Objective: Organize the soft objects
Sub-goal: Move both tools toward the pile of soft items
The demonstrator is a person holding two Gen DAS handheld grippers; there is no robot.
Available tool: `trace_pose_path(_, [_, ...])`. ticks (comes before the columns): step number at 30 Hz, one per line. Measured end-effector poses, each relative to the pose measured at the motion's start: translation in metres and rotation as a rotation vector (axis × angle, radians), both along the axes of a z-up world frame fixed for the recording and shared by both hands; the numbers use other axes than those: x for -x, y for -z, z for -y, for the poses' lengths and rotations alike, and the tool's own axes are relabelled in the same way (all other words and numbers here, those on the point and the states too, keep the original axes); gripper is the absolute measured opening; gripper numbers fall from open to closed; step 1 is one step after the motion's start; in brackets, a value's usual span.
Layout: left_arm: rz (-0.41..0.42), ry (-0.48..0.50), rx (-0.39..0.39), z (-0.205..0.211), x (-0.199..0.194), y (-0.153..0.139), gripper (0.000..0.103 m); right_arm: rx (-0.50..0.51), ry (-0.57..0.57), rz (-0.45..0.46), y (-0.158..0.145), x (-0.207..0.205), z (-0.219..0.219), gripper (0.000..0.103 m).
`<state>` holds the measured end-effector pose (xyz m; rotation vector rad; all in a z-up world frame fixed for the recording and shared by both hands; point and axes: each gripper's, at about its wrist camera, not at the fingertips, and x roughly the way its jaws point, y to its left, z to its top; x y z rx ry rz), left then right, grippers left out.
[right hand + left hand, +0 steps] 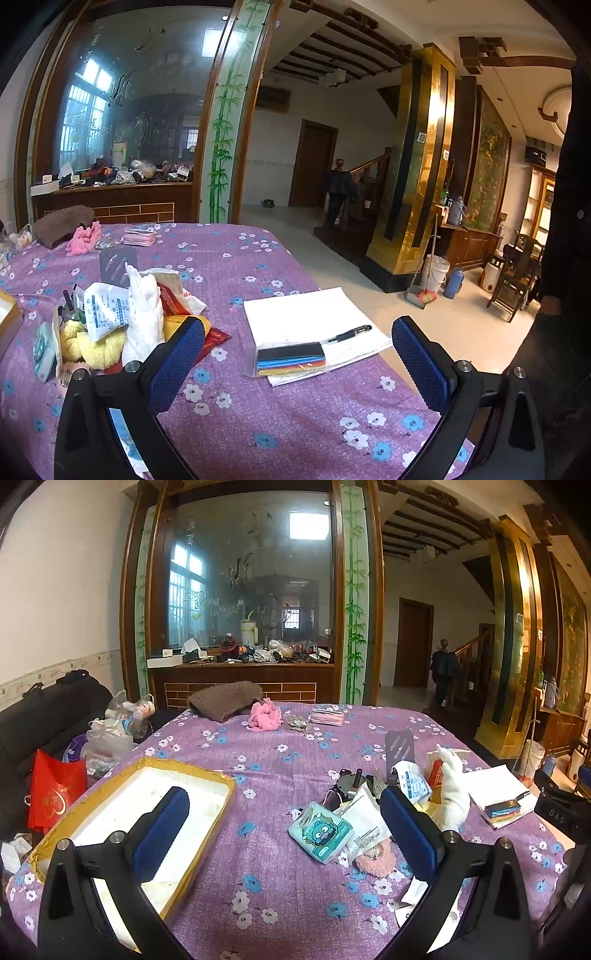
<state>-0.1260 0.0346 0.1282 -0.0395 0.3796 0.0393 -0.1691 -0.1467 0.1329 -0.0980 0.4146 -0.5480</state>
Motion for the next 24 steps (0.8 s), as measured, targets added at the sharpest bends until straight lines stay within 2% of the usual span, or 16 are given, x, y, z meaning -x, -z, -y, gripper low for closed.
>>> trace_pose_path(6, [-0.012, 0.005, 0.014, 0.0, -0.003, 0.003, 0.103, 0.001, 0.005, 0.031, 0.0, -0.001, 0.0, 0.102])
trace_pose_path(10, [-0.057, 0.059, 0.006, 0.005, -0.008, 0.008, 0.103, -0.141, -0.074, -0.155, 0.021, -0.029, 0.017, 0.102])
trace_pose_path(13, [-0.146, 0.19, 0.005, 0.015, -0.011, 0.019, 0.103, -0.233, -0.11, -0.177, 0.032, -0.027, 0.03, 0.102])
trace_pose_path(15, [-0.25, 0.32, -0.004, 0.028, -0.011, 0.033, 0.103, -0.262, -0.146, -0.197, 0.039, -0.023, 0.038, 0.102])
trace_pose_path(18, [-0.357, 0.413, -0.069, 0.051, -0.005, 0.051, 0.103, -0.308, -0.169, -0.238, 0.051, -0.019, 0.053, 0.102])
trace_pose_path(21, [-0.395, 0.416, -0.092, 0.065, -0.008, 0.06, 0.103, -0.375, -0.189, -0.272, 0.059, -0.017, 0.071, 0.102])
trace_pose_path(24, [-0.399, 0.354, -0.07, 0.055, -0.027, 0.053, 0.103, -0.41, -0.203, -0.28, 0.061, -0.017, 0.082, 0.102])
